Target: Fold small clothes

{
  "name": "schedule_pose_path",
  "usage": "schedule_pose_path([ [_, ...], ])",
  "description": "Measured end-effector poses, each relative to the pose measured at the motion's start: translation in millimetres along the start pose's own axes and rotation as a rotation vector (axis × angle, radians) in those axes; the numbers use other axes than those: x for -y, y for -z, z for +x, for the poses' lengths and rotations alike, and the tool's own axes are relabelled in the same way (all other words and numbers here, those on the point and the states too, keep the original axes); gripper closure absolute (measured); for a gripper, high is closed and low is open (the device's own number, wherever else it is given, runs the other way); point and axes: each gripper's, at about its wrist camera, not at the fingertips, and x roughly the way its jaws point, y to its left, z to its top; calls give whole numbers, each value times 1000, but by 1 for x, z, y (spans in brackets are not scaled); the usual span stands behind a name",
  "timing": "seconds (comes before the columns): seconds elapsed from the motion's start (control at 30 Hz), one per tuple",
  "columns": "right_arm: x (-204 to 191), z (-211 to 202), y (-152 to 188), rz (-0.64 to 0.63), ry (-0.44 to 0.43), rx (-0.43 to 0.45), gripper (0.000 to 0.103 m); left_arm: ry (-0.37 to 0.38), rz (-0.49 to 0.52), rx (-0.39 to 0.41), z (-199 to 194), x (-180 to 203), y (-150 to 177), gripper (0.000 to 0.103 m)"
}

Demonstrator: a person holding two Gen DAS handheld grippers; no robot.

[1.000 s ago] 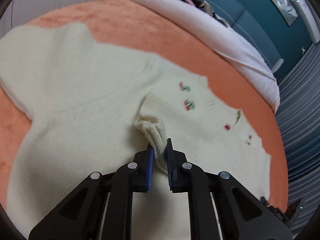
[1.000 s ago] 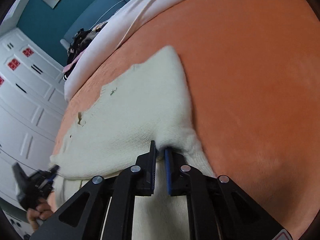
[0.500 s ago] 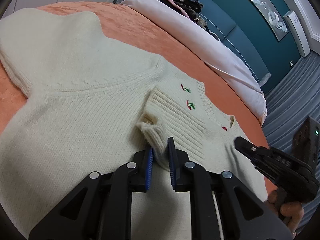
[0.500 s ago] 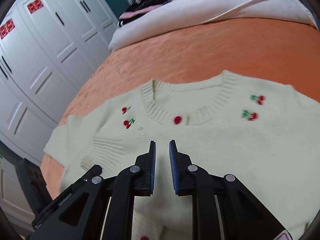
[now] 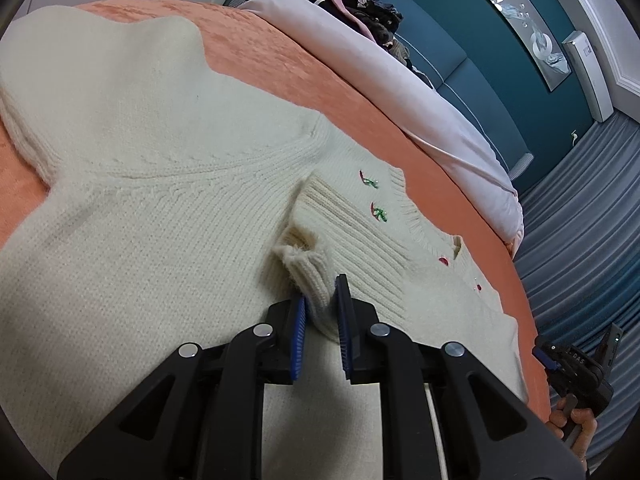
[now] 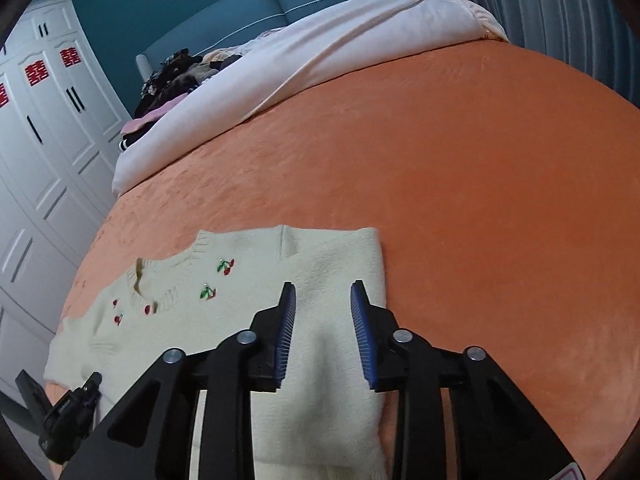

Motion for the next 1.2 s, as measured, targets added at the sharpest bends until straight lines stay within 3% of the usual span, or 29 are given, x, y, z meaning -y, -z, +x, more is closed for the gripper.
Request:
schedule_pose_path([
  [0.03, 4, 10, -4, 11, 33, -11, 60, 0, 0, 0, 0, 0, 0, 88],
  [0.1, 10, 41, -10, 43, 45, -85, 55, -1, 1, 0, 0, 0, 0, 88],
  [0.17, 10, 60, -17, 51, -23, -148, 75, 0, 2, 0, 0, 0, 0, 88],
  [0.2, 4, 54, -24, 26, -52, -119, 88, 0, 2, 0, 0, 0, 0, 88],
  [0.23, 0, 43, -28, 7, -89, -64, 90, 0, 2, 2, 1, 0, 0, 88],
  [0.3, 9, 32, -30, 12, -123, -7, 92, 0, 8, 7, 0, 0, 1, 88],
  [0.37, 34, 65, -14, 39, -46, -127, 94, 3, 10, 9, 1, -1, 2, 88],
  [0.4, 42, 68, -9, 62, -82, -121, 94, 1, 13, 8, 1, 0, 2, 88],
  [0.47, 42, 52, -18, 111, -83, -101, 93, 1, 12, 8, 1, 0, 2, 88],
  [0.57, 17, 3, -18, 26, -74, -12, 91, 1, 13, 8, 1, 0, 2, 88],
  [0.6, 10, -12, -10, -4, -76, 8, 85, 2, 13, 8, 0, 0, 2, 88],
  [0.7, 8, -34, 28, -46, -34, -12, 31, 1, 12, 6, 1, 0, 2, 88],
  [0.77, 13, -17, 55, -56, 27, -93, 31, 0, 13, 6, 1, 0, 2, 88],
  [0.8, 15, -2, 68, -45, 28, -151, 44, 0, 12, 6, 0, 0, 2, 88],
  [0.87, 15, -8, 67, -37, -36, -126, 84, -2, 13, 5, 1, 1, 2, 88],
  [0.9, 14, -18, 59, -18, -53, -95, 89, -4, 14, 4, 1, 1, 1, 88],
  [0.97, 20, -40, 46, 16, -106, -26, 94, -9, 18, 4, 1, 1, 1, 88],
  [1.0, 25, -41, 46, 13, -91, -15, 95, -9, 19, 4, 1, 1, 2, 88],
  [1.07, 39, -9, 64, -5, 14, -126, 97, -8, 19, 5, 1, 2, 1, 88],
  [1.1, 41, 2, 74, -33, 30, -142, 99, -7, 18, 4, 1, 2, 1, 88],
  [1.2, 23, -26, 63, -46, 74, -89, 93, -8, 4, -13, 0, 3, -2, 87],
])
